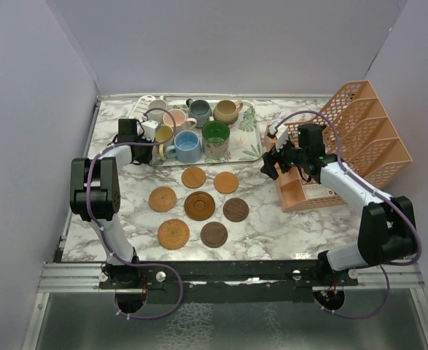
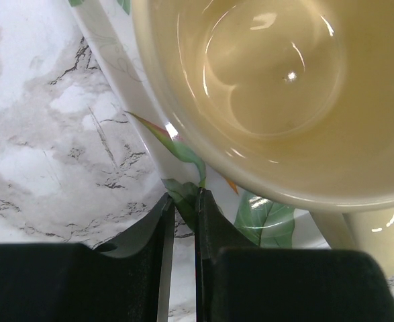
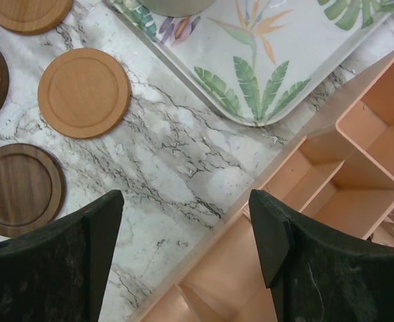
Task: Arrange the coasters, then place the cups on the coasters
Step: Move the tray to the center of the board, then pick up the cup from the tray.
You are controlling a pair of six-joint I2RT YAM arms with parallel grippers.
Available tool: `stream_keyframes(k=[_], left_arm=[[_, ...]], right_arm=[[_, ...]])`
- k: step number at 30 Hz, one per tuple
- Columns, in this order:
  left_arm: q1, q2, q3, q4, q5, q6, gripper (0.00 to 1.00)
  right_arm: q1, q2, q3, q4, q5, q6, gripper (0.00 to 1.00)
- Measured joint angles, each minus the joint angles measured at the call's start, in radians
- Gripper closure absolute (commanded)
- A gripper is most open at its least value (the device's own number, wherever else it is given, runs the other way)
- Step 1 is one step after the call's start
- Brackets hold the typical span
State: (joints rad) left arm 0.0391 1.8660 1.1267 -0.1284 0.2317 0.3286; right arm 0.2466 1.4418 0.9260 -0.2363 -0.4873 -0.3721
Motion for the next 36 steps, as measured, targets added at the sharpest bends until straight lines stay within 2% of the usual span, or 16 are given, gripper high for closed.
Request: stream_keyframes(k=[7, 13, 29, 36], left_arm=[[-0.001, 0.008, 0.026, -0.028, 0.0, 0.008, 1.0], [-0.001, 0.029, 0.073, -0.084, 0.0, -0.003, 0.99], [0.004, 0.064, 0.151, -0.18, 0.029, -0.036, 0.67], [0.004, 0.004, 0.148, -0.182, 0.029, -0.016, 0.57]], right_arm=[[0.0, 0.05, 0.027, -0.003, -0.001, 0.005, 0.24], [0.017, 0.174, 0.174, -0.014, 0.002, 0.029, 0.24], [0.053, 0.573, 0.732, -0.016, 0.109, 0.255, 0.25], [0.067, 0.763, 1.009, -0.032, 0.189, 0.36, 0.25]])
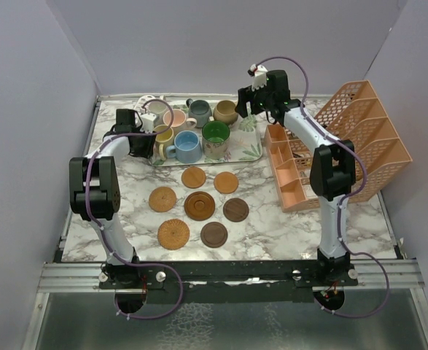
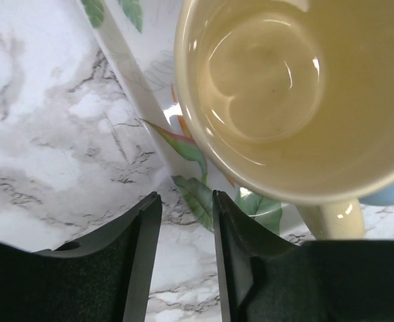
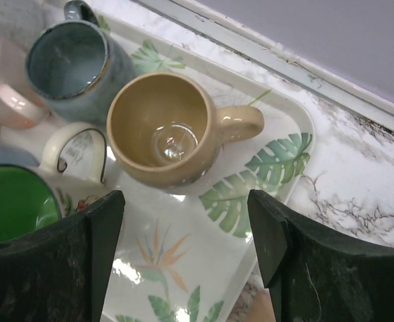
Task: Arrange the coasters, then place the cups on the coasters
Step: Pick up the cup from the tray.
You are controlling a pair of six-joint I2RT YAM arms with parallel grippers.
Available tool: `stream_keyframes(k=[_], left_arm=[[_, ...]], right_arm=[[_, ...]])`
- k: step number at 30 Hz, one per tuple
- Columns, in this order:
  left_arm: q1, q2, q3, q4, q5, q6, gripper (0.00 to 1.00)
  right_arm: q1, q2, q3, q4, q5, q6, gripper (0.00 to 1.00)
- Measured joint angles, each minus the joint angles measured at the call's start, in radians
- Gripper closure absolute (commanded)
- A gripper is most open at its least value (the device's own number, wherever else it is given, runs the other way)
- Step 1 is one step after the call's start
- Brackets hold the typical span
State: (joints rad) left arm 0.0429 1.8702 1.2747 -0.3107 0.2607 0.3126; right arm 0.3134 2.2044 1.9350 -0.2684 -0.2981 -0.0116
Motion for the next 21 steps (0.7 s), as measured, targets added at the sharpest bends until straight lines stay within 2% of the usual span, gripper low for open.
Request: stream_keyframes(k=[6, 21], left_arm=[[0.0, -0.084, -0.015, -0.009, -0.049, 0.006, 0.48], [0.001, -0.133, -0.043, -0.016, -0.12, 0.016, 0.47]], right_arm=[[0.014, 0.117, 0.149, -0.03, 0.065, 0.045, 0.28], [0.045, 0.272, 0.316, -0.094, 0.198, 0.071, 0.43]])
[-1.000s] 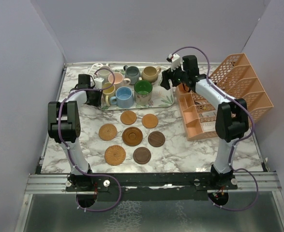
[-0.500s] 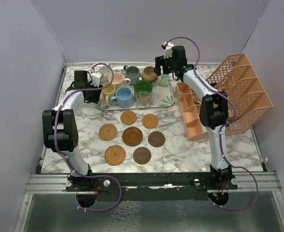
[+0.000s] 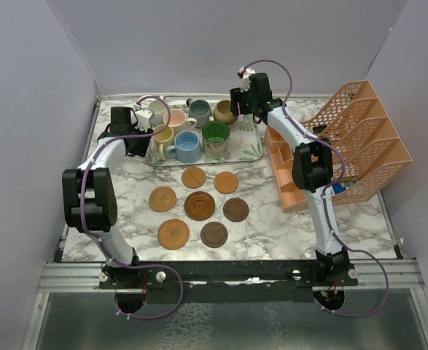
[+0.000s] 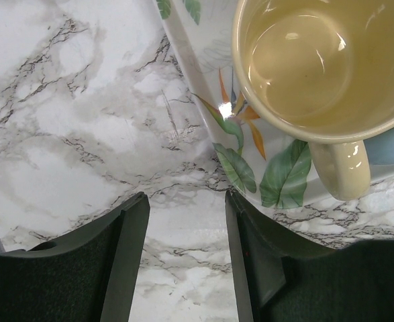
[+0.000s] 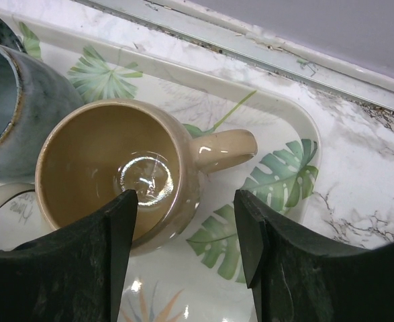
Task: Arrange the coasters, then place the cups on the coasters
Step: Pick up the cup from the tray.
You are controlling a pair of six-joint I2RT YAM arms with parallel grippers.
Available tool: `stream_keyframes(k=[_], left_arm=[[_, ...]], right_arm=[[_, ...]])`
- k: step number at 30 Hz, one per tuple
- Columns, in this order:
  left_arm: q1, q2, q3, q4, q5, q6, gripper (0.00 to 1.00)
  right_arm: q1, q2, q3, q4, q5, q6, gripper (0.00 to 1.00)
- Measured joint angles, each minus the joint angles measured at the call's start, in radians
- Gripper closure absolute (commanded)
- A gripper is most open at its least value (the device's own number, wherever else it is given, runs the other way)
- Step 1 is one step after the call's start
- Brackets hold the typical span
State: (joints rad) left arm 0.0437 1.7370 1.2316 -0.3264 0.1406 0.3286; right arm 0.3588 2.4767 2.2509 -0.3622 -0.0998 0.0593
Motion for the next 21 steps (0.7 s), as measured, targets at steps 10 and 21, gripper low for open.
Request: stream_keyframes(k=[10, 21], left_arm=[[0.0, -0.012, 0.0, -0.001, -0.011, 0.003, 0.47], [0.0, -0.056, 0.0, 0.0, -0.019, 0.008, 0.47]], right_arm=[[0.0, 0.009, 0.013, -0.021, 0.021, -0.016, 0.54], [-0.001, 0.011, 0.051, -0.126, 0.061, -0.112, 0.62]])
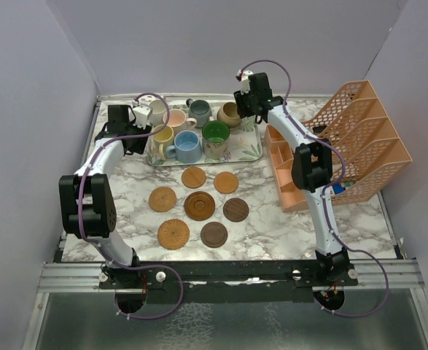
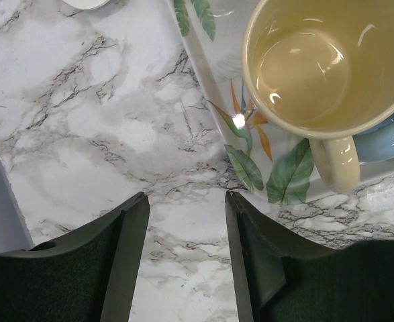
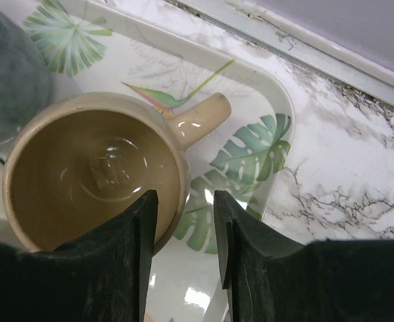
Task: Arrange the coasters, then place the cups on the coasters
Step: Pick up the cup from the tray.
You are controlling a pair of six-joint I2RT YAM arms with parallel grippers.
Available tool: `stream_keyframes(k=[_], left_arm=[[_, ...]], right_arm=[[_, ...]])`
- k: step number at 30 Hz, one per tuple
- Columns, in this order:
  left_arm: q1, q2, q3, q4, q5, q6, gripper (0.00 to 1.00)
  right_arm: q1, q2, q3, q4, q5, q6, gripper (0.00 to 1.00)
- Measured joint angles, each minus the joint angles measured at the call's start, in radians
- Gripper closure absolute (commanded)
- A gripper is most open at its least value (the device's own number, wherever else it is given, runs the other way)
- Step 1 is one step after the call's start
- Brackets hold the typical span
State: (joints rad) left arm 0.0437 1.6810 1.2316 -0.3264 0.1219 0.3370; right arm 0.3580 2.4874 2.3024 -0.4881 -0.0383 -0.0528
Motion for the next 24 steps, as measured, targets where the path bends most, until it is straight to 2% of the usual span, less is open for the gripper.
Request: stream_keyframes(k=[10, 19, 24], left_arm=[[0.0, 0.0, 0.0, 0.0, -0.003, 0.01, 0.47], [0.0, 0.0, 0.0, 0.0, -0.008, 0.016, 0.47], [0.0, 0.0, 0.0, 0.0, -0.011, 0.018, 0.47]], right_arm=[[0.0, 0.0, 0.002, -0.087, 0.01, -0.051, 0.71], [-0.006, 0.002, 0.02, -0.095, 0.012, -0.061, 0.83], [-0.008, 0.002, 0.02, -0.095, 0.01, -0.072, 0.85]])
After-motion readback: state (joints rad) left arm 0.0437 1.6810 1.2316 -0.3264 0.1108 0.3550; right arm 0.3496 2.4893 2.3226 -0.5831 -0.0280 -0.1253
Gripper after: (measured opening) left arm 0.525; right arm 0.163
